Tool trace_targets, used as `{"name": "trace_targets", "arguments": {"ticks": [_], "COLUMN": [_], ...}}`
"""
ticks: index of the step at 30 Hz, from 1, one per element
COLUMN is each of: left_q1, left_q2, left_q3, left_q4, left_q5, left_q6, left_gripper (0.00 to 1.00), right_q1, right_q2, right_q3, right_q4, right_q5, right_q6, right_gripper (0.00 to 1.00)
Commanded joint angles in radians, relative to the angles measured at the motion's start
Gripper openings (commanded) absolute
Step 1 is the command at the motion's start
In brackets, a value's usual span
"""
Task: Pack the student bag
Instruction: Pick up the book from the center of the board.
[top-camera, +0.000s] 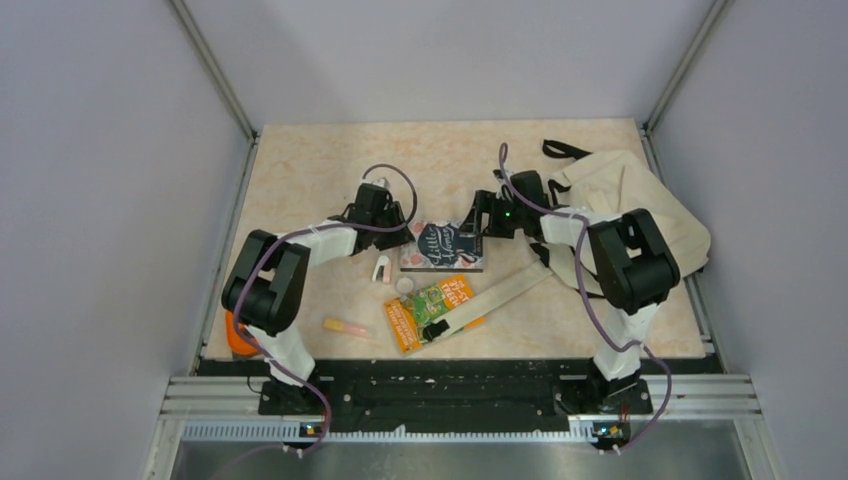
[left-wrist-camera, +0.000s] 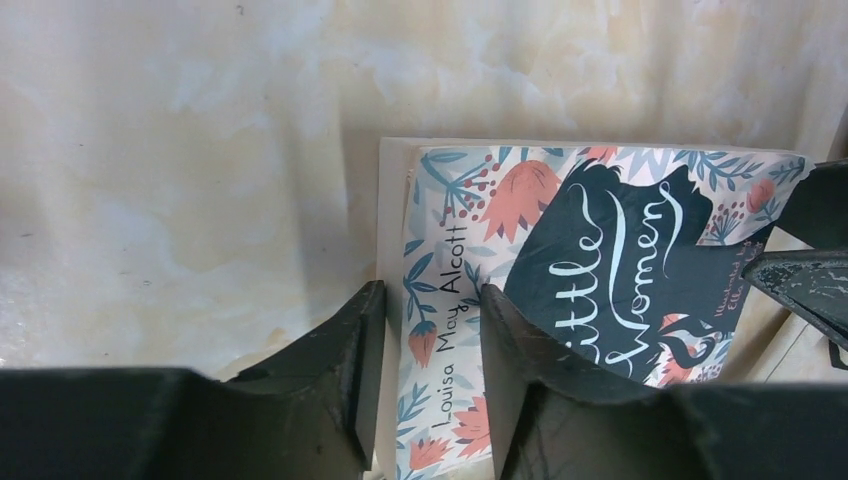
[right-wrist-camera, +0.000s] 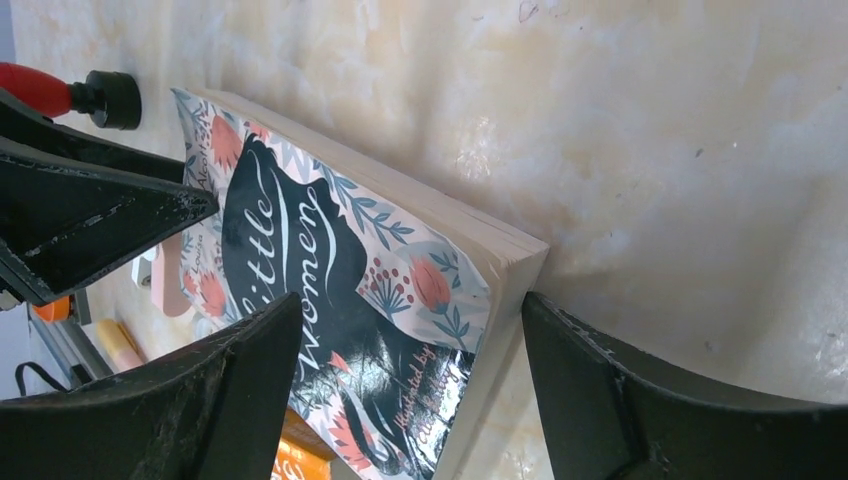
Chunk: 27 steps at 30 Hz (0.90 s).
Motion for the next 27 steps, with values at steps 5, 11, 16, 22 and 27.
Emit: {"name": "trace_targets", "arguments": {"ticks": [5, 11, 16, 22, 27], "left_q1": [-0.01, -0.011, -0.009, -0.01, -0.009], "left_q2": [0.016, 0.01, -0.022, -0.226, -0.493], "left_q3": [-0.012, -0.03, -0.039, -0.043, -0.049], "left_q4": [0.124, 0.162, 0.165, 0.097, 0.003], "left_q5": [0.094, 0.127, 0.127, 0.113, 0.108], "left_q6": [0.001, 0.011, 0.031, 0.099, 0.155], "left_gripper": [0.34, 0.3, 0.3, 0.47, 0.74], "right_q1": [0.053, 0.064, 0.064, 0.064, 0.064], "right_q2": [0.076, 0.069, 0.016, -0.192, -0.427], "right_q3": [0.018, 0.023, 0.026, 0.021, 0.039], "right_q4": [0.127, 0.181, 0.139, 0.047, -0.013], "right_q5": [-0.235, -0.276, -0.222, -0.117, -0.041], "right_q6": [0.039, 0.082, 0.07, 0.032, 0.003], "right_gripper": [0.73, 0.66, 0.33, 0.0, 0.0]}}
